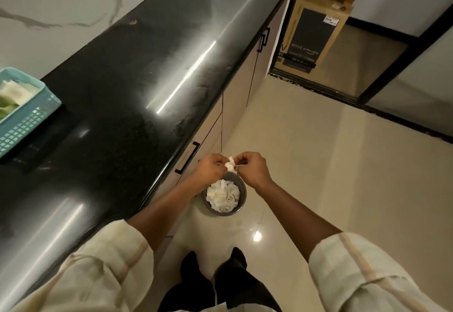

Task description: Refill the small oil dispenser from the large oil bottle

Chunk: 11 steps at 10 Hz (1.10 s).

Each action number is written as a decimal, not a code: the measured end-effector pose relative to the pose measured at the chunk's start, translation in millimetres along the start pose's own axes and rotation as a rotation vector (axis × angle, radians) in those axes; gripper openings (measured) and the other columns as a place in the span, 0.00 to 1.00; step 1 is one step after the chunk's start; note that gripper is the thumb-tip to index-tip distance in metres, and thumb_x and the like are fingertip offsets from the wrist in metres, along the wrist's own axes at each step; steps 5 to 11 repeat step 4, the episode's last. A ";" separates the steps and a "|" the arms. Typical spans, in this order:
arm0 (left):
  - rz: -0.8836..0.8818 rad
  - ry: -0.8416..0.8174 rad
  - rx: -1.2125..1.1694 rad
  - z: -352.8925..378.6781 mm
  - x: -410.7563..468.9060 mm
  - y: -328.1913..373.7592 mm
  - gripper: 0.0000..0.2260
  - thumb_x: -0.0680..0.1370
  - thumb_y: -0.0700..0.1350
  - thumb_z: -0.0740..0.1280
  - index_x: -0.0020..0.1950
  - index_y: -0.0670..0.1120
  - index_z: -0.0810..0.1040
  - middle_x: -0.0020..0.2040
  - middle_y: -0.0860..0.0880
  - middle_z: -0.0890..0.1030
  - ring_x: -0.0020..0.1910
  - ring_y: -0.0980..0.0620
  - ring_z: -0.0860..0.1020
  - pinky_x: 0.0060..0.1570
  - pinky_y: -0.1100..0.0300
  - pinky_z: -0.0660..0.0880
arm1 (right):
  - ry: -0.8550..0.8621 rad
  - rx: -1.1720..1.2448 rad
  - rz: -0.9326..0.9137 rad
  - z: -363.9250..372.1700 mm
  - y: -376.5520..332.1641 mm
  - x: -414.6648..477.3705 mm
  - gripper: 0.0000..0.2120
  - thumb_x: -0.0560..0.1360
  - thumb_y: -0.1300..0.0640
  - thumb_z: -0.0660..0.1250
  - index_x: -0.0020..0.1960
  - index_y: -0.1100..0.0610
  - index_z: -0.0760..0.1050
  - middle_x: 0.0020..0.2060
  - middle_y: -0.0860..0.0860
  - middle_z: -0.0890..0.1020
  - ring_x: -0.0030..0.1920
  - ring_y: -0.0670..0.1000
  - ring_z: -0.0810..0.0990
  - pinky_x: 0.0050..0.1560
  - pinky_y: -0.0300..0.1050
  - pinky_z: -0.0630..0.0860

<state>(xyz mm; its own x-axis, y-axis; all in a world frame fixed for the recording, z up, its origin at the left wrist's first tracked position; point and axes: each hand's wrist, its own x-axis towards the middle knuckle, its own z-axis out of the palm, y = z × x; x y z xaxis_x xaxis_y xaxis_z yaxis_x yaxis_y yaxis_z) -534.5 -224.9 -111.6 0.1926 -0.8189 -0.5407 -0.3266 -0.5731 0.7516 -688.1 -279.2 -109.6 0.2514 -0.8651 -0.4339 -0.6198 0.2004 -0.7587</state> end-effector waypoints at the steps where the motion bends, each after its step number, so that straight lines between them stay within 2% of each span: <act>1: -0.017 -0.007 0.058 7.6 40.8 -25.7 0.08 0.76 0.43 0.73 0.53 0.52 0.86 0.48 0.45 0.89 0.49 0.41 0.88 0.54 0.39 0.85 | -0.055 -0.046 0.012 -1.9 6.2 17.0 0.10 0.73 0.64 0.75 0.54 0.57 0.85 0.51 0.52 0.88 0.53 0.53 0.86 0.50 0.41 0.80; 2: -0.036 -0.036 0.095 11.0 64.7 -36.8 0.21 0.73 0.46 0.73 0.66 0.51 0.82 0.57 0.48 0.88 0.55 0.47 0.87 0.60 0.42 0.84 | -0.161 -0.155 0.019 -5.2 8.8 27.6 0.21 0.75 0.63 0.75 0.68 0.59 0.81 0.63 0.56 0.85 0.64 0.56 0.83 0.58 0.43 0.77; 3: -0.042 -0.038 0.167 7.3 52.0 -16.4 0.31 0.78 0.42 0.72 0.81 0.48 0.69 0.72 0.43 0.80 0.65 0.43 0.82 0.67 0.48 0.80 | -0.234 -0.358 0.010 -8.5 20.2 37.9 0.30 0.78 0.62 0.71 0.79 0.60 0.69 0.73 0.58 0.78 0.70 0.60 0.79 0.67 0.47 0.76; 4: -0.104 -0.029 0.175 2.6 44.5 -12.6 0.37 0.82 0.43 0.72 0.87 0.48 0.57 0.82 0.42 0.69 0.78 0.41 0.72 0.71 0.51 0.72 | -0.258 -0.465 0.040 -15.4 32.1 42.9 0.33 0.79 0.64 0.68 0.82 0.59 0.64 0.77 0.58 0.74 0.75 0.59 0.74 0.73 0.48 0.72; 11: -0.104 -0.029 0.175 2.6 44.5 -12.6 0.37 0.82 0.43 0.72 0.87 0.48 0.57 0.82 0.42 0.69 0.78 0.41 0.72 0.71 0.51 0.72 | -0.258 -0.465 0.040 -15.4 32.1 42.9 0.33 0.79 0.64 0.68 0.82 0.59 0.64 0.77 0.58 0.74 0.75 0.59 0.74 0.73 0.48 0.72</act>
